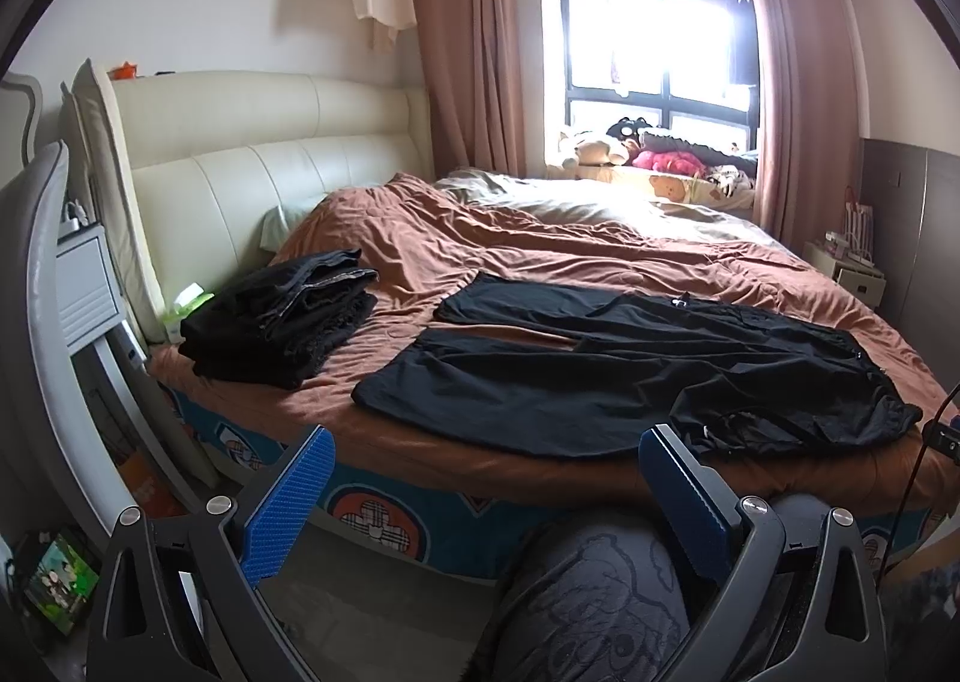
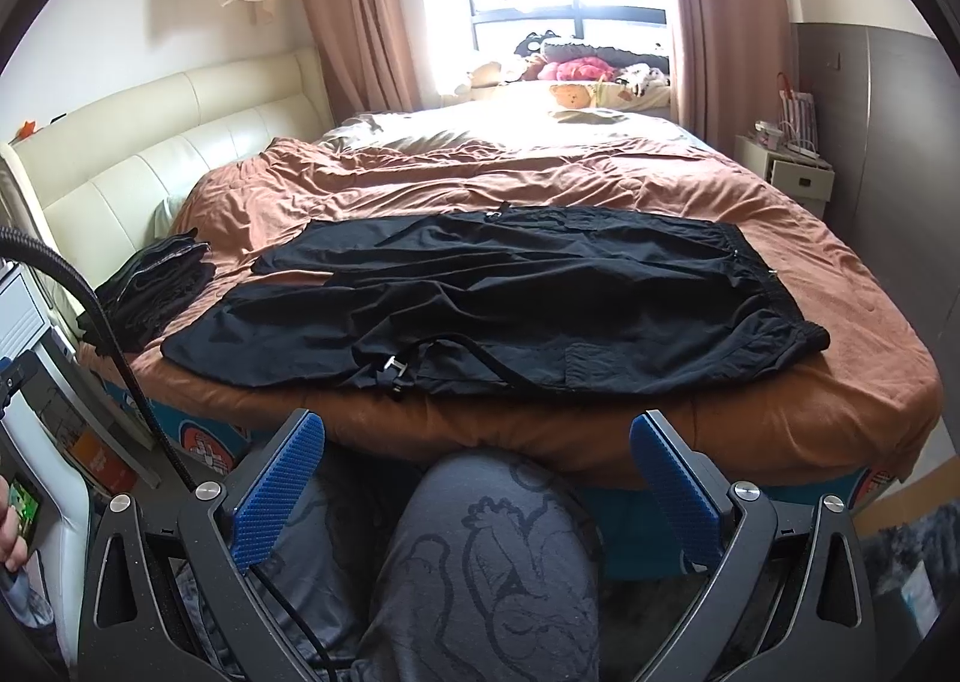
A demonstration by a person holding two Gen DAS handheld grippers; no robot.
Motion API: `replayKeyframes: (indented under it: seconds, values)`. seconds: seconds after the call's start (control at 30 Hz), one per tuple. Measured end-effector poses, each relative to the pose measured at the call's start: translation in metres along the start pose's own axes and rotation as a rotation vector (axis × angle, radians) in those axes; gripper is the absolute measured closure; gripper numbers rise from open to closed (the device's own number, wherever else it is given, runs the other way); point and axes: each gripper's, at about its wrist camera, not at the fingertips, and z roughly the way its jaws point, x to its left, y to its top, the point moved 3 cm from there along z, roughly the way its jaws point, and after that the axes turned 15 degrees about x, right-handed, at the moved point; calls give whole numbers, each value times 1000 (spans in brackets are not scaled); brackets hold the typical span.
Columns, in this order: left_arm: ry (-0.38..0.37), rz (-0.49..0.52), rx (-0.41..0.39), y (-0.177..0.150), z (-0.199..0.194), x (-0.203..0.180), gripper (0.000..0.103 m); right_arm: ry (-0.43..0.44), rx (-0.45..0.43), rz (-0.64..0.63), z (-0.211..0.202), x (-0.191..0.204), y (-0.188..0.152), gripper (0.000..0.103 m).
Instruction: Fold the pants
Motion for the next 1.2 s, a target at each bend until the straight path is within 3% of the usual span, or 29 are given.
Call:
replayKeyframes:
  seconds: [1.0,1.2]
  values:
    - [5,-7,-4,2,2,2,0,-9,-3,-2,2,-1,8,0]
    - [0,-16,13,13,17,6,0,-17,-2,2,9,-4,16,0]
